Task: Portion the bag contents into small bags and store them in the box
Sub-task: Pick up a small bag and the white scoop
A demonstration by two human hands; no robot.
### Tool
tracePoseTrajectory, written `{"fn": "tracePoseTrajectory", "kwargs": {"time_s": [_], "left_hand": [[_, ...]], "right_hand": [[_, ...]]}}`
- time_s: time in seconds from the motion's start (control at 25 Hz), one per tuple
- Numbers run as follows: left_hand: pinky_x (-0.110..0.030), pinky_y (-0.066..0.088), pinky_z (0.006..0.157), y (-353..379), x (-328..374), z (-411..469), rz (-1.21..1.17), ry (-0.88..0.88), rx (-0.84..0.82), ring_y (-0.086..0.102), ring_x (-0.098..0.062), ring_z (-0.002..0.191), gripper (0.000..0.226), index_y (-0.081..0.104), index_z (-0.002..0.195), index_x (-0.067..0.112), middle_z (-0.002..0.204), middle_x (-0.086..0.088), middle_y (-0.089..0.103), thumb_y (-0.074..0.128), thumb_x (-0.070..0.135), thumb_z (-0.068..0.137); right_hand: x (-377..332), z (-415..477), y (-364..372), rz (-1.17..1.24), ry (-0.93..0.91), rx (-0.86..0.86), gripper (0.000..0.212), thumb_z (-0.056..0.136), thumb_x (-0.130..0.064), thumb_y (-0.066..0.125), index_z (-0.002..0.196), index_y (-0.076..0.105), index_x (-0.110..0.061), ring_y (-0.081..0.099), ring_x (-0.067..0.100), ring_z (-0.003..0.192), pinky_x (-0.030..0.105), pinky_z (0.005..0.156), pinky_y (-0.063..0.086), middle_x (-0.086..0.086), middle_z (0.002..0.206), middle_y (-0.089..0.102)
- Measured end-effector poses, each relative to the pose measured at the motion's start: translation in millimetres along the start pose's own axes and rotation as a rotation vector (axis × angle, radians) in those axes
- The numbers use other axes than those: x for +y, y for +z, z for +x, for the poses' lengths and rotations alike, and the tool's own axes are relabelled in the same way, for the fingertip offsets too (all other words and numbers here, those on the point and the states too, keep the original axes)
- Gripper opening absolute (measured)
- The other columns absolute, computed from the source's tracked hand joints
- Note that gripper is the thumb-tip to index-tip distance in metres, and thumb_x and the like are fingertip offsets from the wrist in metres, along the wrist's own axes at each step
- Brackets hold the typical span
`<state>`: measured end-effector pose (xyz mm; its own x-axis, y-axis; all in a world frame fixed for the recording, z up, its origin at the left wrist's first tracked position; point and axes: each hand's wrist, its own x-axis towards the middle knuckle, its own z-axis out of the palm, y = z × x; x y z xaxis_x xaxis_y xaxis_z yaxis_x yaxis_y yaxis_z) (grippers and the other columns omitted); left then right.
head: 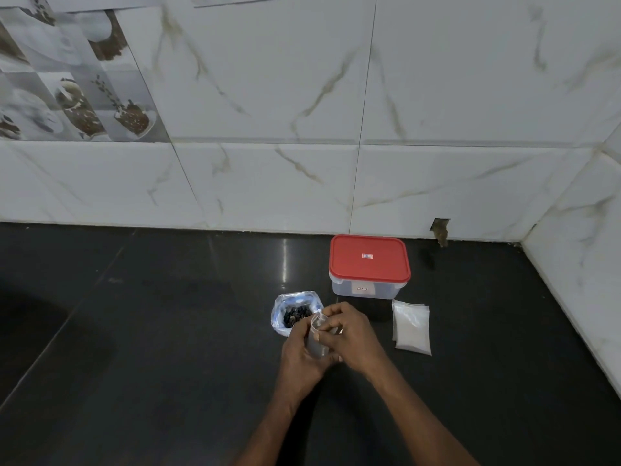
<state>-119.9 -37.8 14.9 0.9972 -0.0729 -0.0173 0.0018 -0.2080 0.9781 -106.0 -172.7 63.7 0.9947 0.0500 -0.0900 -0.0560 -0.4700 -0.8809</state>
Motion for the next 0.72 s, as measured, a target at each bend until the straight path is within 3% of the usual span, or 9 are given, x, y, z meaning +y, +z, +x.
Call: {"fn": "tracePoseTrajectory", "kwargs": {"time_s": [0.24,0.36,0.44,0.52,0.6,0.72], "left_hand": [[-0.019,0.053,0.091,-8.6,-3.5,4.3,-0.074,0.023,0.018,0.070,-0.008,0.106,0.048,0.070,0.117,0.022,0.111,0.007,0.076,0.083,0.009,0.073],[-0.025,0.056,0.088,-17.2,-10.5,4.2,-0.113,0.009,0.042,0.073,-0.015,0.103,0.045,0.072,0.113,0.021,0.107,0.002,0.077,0.084,0.028,0.070],[-0.031,0.058,0.086,-26.0,-16.2,5.6,-0.150,-0.041,0.115,0.074,-0.018,0.099,0.051,0.073,0.110,0.022,0.104,0.001,0.078,0.086,0.034,0.063],[-0.032,0.057,0.086,-38.9,-20.9,9.4,-0.141,-0.058,0.209,0.073,-0.016,0.099,0.054,0.072,0.111,0.023,0.105,0.001,0.077,0.089,0.031,0.059],[-0.033,0.056,0.089,-51.9,-25.1,13.9,-0.137,-0.052,0.252,0.072,-0.016,0.103,0.050,0.071,0.113,0.021,0.111,-0.001,0.074,0.091,0.016,0.067],[-0.033,0.056,0.090,-62.2,-33.6,18.6,-0.132,-0.061,0.243,0.070,-0.018,0.105,0.048,0.070,0.113,0.019,0.116,-0.005,0.071,0.089,0.006,0.071]], "right_hand": [[-1.8,1.2,3.1,-0.031,-0.011,-0.074,0.006,0.077,-0.019,0.077,0.083,0.080,-0.020,0.057,0.000,0.100,0.025,0.087,0.051,-0.010,0.108,0.058],[-5.6,-0.2,4.7,0.068,-0.020,-0.163,0.013,0.075,-0.026,0.080,0.083,0.076,-0.036,0.058,0.000,0.103,0.022,0.088,0.050,-0.009,0.109,0.059],[5.3,4.5,2.0,0.100,0.048,0.018,0.010,0.078,-0.031,0.078,0.085,0.073,-0.034,0.064,0.005,0.096,0.022,0.080,0.050,-0.007,0.101,0.066],[27.5,16.6,-4.5,-0.161,0.251,0.271,0.011,0.086,-0.029,0.070,0.089,0.070,-0.018,0.067,0.018,0.093,0.028,0.076,0.049,0.001,0.093,0.071],[47.5,22.0,-3.9,-0.432,0.455,0.300,0.026,0.089,-0.035,0.064,0.096,0.068,-0.010,0.066,0.029,0.097,0.031,0.076,0.050,0.009,0.098,0.071],[53.1,23.7,16.0,-0.434,0.538,0.238,0.039,0.088,-0.045,0.064,0.105,0.065,-0.010,0.065,0.030,0.102,0.031,0.074,0.046,0.010,0.106,0.069]]}}
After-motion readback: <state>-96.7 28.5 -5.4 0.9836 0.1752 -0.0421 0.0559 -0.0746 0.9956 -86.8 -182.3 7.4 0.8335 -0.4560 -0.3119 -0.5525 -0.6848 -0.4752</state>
